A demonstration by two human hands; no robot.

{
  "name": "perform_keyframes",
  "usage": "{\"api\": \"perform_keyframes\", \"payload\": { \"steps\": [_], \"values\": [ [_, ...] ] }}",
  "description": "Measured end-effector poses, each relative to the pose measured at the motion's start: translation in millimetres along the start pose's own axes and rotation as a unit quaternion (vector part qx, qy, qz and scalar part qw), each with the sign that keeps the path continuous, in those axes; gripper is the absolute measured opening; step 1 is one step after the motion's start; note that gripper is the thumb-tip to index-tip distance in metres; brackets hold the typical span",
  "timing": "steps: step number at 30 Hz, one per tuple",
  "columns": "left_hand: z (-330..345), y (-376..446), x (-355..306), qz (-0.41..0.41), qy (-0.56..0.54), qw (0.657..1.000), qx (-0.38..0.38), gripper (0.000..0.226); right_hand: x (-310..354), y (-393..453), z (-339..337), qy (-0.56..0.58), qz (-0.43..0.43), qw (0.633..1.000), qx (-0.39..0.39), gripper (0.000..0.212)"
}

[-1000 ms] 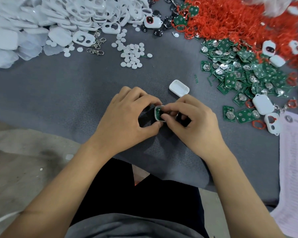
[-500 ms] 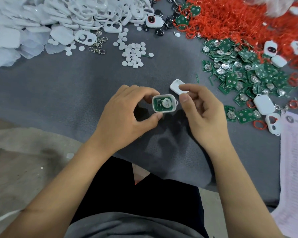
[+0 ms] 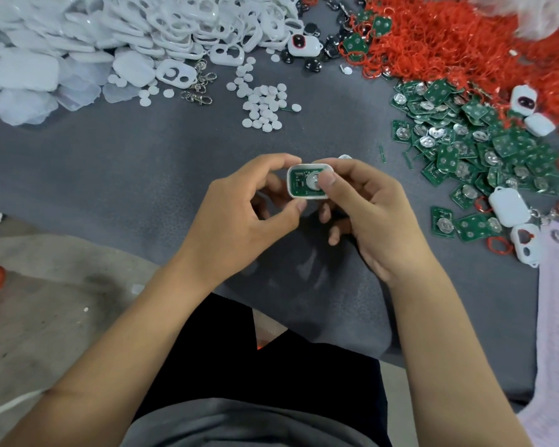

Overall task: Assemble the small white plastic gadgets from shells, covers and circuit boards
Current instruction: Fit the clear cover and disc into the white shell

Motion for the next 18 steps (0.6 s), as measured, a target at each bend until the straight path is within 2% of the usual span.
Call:
{"api": "perform_keyframes", "payload": {
  "steps": [6, 10, 13, 18],
  "values": [
    [8.9, 3.8, -0.6, -0.001, -0.031, 0.999, 0.019, 0.040, 0.5, 0.0, -1.7, 0.008, -0.002, 1.000, -0.008, 0.015],
    [20.0, 12.1, 0.9, -0.041, -0.091, 0.994, 0.046, 0.030, 0.6, -2.5, -7.5, 0.035, -0.013, 0.999, -0.025, 0.012],
    [27.1, 18.3, -0.6, -0.041, -0.079, 0.995, 0.047, 0.024, -0.1, -3.8, -8.7, 0.036, -0.026, 0.999, -0.029, 0.015],
    [31.1, 19.6, -0.5, -0.042, -0.088, 0.994, 0.040, 0.020, 1.5, -5.2, -10.7, 0.032, -0.057, 0.997, -0.047, 0.009]
  ]
}}
Point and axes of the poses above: each hand's wrist, its own y-axis towards the middle knuckle, its own z-axis out of the palm, x = y × z, the point moved 8 cm from there along y, towards the middle knuckle, and after that the axes turned 2 degrees about -y, right-handed, at the moved point
